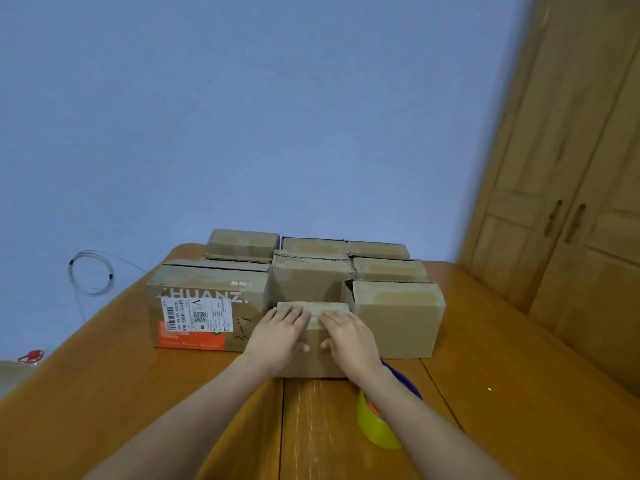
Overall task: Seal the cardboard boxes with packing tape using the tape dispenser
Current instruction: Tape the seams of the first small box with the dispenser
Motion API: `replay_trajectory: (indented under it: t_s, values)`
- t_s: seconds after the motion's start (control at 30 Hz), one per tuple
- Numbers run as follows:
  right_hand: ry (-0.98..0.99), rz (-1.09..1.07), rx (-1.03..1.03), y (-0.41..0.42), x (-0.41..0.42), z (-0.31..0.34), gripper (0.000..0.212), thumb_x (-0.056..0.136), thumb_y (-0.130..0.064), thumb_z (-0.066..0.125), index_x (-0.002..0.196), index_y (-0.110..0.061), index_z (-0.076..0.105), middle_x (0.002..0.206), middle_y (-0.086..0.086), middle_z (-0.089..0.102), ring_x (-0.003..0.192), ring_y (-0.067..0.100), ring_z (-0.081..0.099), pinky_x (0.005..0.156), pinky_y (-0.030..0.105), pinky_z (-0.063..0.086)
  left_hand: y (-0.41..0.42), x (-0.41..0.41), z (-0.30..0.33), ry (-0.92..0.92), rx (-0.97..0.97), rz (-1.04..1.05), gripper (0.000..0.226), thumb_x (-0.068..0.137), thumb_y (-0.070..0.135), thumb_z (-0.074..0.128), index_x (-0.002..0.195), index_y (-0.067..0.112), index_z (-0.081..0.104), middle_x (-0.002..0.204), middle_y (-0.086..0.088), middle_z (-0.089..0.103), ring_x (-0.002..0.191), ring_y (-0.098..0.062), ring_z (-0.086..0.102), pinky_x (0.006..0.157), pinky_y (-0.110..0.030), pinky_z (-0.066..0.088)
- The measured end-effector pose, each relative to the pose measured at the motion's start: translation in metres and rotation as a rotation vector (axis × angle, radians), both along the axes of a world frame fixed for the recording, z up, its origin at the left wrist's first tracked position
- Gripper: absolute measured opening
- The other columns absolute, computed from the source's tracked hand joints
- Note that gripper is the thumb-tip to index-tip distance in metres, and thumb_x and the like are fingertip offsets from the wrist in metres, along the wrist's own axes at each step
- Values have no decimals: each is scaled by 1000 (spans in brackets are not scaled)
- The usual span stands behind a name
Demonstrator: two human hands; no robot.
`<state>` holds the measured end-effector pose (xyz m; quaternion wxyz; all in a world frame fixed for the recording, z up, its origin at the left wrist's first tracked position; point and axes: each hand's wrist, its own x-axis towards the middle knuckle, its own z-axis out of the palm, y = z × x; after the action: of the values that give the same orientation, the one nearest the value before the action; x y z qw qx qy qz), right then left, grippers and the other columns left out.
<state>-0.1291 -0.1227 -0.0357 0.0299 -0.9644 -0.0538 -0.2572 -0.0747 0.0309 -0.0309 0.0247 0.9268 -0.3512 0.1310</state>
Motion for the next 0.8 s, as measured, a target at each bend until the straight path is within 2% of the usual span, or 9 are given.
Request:
replay_trajectory:
  t_s: [0.03,0.1,0.17,0.2,0.33,0.4,0.57,0.7,0.8]
  values:
    - [-4,0,6,-3,5,-1,59,39,-17,93,94,-13,74,97,2,74,92,17,70,82,36,55,-2,3,1,-8,1,-4,65,99,42,42,153,18,15,161,-4,16,148,-19,9,119,-34,5]
    - [-3,4,9,-6,12,0,54,55,-13,88,107,-10,71,110,6,71,105,20,66,93,36,49,-8,7,3,-19,-2,-6,64,100,39,42,153,16,15,160,-5,17,148,-19,10,119,-32,4]
    - [36,1,21,-6,17,5,50,78,-12,73,126,-10,60,131,5,60,124,20,53,106,32,35,-13,12,4,-21,-13,-5,62,100,35,43,153,14,17,160,-6,19,148,-18,12,119,-31,5]
    - [65,-10,26,-6,19,8,48,84,-14,67,130,-11,56,135,4,56,127,20,48,107,29,32,-14,14,4,-21,-20,-4,61,100,34,44,152,14,19,159,-6,21,148,-18,13,119,-30,6]
    - [144,-52,9,-4,27,20,33,86,-18,64,118,-13,59,121,4,61,114,24,53,87,29,38,-12,21,3,-23,-56,-5,59,99,34,47,150,13,26,156,-5,29,146,-17,20,118,-30,11]
    - [182,-60,14,-3,30,26,34,85,-19,65,118,-14,61,118,4,63,111,26,55,83,30,40,-11,23,5,-28,-77,-9,56,98,36,47,148,14,30,154,-3,33,145,-16,23,118,-30,13]
    - [183,-39,83,-6,37,35,33,84,-20,66,116,-17,62,117,2,62,110,26,56,78,30,42,-11,28,11,-71,-122,-15,54,97,36,50,145,15,36,151,-2,38,142,-16,28,117,-29,16]
    - [157,-8,246,-12,31,42,29,91,-20,60,119,-21,64,123,-5,63,113,18,55,84,29,43,-10,30,15,-99,-120,-23,54,96,36,51,144,16,36,151,-2,38,142,-16,29,117,-30,17]
    - [15,7,410,-19,20,37,21,96,-13,50,106,-17,68,107,-3,67,100,16,58,83,32,48,-8,30,12,-68,-144,-12,53,96,38,52,143,18,38,151,-1,39,141,-14,30,116,-29,19]
